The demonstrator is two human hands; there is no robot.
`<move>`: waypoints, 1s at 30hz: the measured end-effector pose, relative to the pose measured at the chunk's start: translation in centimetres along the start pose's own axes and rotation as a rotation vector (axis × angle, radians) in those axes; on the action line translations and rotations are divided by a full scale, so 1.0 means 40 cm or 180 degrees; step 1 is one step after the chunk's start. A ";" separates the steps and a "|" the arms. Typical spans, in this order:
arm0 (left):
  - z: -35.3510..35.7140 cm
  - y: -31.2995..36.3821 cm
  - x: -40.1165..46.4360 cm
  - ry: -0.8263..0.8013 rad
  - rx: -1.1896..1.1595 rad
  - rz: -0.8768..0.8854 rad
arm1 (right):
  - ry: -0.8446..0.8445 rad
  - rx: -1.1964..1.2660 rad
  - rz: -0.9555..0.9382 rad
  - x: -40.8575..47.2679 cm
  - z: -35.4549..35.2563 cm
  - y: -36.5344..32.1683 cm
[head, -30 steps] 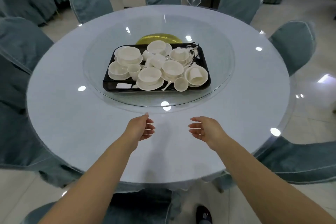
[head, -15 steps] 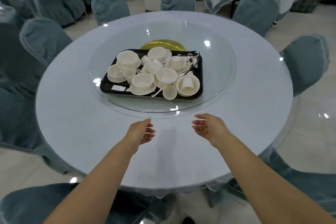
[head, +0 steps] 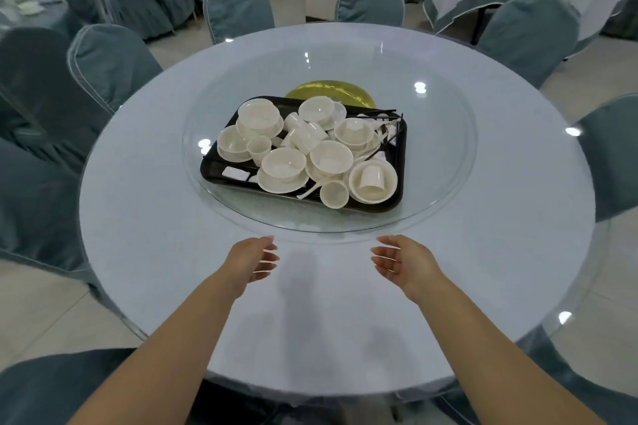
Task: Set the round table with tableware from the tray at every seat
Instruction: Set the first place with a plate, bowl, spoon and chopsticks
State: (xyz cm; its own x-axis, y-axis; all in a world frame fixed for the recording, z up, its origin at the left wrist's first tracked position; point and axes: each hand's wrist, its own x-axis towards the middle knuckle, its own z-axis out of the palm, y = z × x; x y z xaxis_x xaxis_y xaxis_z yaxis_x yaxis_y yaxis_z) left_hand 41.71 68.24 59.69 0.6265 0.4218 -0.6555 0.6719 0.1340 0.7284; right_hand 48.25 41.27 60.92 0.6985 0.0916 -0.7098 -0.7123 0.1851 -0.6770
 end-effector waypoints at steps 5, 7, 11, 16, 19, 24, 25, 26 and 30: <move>-0.018 0.034 0.076 -0.0098 0.0109 0.0024 | -0.0218 -0.0586 -0.0144 0.068 0.059 -0.010; -0.030 0.053 0.113 -0.0051 0.0108 0.0042 | -0.0239 -0.1279 -0.0384 0.098 0.089 -0.006; -0.059 0.076 0.180 -0.0109 0.0259 0.0140 | -0.0424 -0.2895 -0.0689 0.161 0.142 0.025; -0.073 0.076 0.229 -0.0331 0.0653 0.0444 | -0.0889 -0.4642 -0.1002 0.222 0.162 0.063; -0.066 0.065 0.240 -0.0509 0.0792 0.0168 | -0.1029 -0.4987 -0.1014 0.251 0.130 0.071; -0.036 0.047 0.267 -0.0344 0.0751 -0.0121 | -0.1103 -0.4734 -0.1011 0.285 0.072 0.067; -0.026 0.049 0.273 -0.0218 0.0638 -0.0074 | -0.1139 -0.4766 -0.1067 0.291 0.062 0.065; -0.014 0.055 0.278 -0.0123 0.0542 -0.0040 | -0.1181 -0.4802 -0.1127 0.295 0.051 0.062; 0.036 0.098 0.294 -0.0080 0.0502 -0.0040 | -0.1320 -0.4830 -0.1294 0.306 0.007 0.048</move>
State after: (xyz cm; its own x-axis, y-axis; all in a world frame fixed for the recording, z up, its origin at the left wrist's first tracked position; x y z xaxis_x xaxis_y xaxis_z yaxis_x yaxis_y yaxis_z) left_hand 52.29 72.43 54.55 0.6260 0.3980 -0.6706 0.7322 -0.0040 0.6811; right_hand 55.46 43.02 50.98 0.6381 0.5699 -0.5176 0.2795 -0.7980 -0.5340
